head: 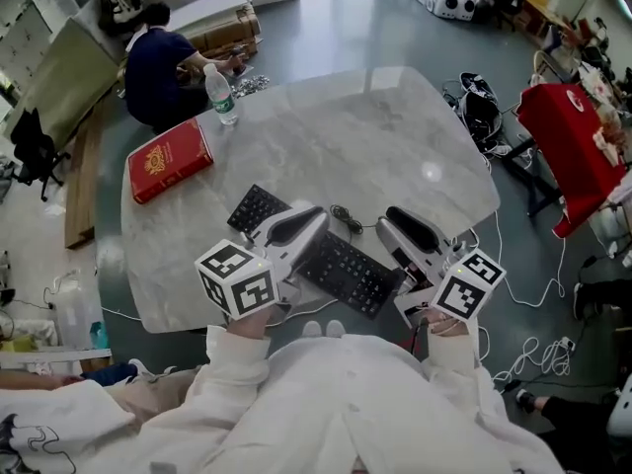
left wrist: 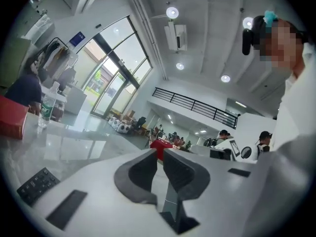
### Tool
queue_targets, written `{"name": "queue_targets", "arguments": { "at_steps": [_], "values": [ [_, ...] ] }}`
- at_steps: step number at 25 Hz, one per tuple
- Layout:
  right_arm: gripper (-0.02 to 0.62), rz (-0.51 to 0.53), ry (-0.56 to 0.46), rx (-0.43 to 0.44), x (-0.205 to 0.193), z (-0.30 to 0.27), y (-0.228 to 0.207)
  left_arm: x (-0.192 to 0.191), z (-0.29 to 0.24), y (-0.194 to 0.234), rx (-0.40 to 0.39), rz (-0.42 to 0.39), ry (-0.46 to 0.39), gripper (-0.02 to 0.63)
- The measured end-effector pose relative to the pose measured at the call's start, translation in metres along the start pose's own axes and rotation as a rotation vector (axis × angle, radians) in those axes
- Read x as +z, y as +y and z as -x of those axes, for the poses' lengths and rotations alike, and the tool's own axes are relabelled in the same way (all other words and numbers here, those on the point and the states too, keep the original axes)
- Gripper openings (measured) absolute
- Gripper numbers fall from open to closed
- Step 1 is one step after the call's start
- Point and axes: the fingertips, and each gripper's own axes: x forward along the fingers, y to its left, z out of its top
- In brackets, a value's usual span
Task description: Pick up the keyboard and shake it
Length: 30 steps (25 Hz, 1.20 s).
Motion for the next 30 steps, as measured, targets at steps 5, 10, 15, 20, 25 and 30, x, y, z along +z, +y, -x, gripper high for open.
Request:
{"name": "queue_targets", "arguments": {
  "at_steps": [5, 10, 15, 20, 25, 30],
  "values": [
    [0.161, 0.099, -0.013, 0.027, 0.024, -0.015, 0.021, 0.022, 0.008, -0.002, 0.002, -0.014, -0.051, 0.035],
    [0.114, 0.222, -0.033, 0.042, 0.042, -0.029, 0.040, 0.046, 0.014, -0.004, 0.014, -0.067, -0.096, 0.032],
    [0.090, 0.276, -0.036, 0.077, 0.043, -0.038, 0.056, 0.056, 0.016, -0.012, -0.002, -0.110, -0.129, 0.032],
    [0.067, 0.335, -0.048, 0.103, 0.045, -0.040, 0.071, 0.062, 0.019, -0.020, -0.002, -0.143, -0.144, 0.032],
    [0.047, 0.374, -0.070, 0.092, 0.048, -0.038, 0.080, 0.069, 0.026, -0.028, 0.015, -0.192, -0.165, 0.032],
    [0.040, 0.415, -0.082, 0.063, 0.048, -0.035, 0.081, 0.069, 0.030, -0.036, 0.033, -0.240, -0.175, 0.032]
  ]
}}
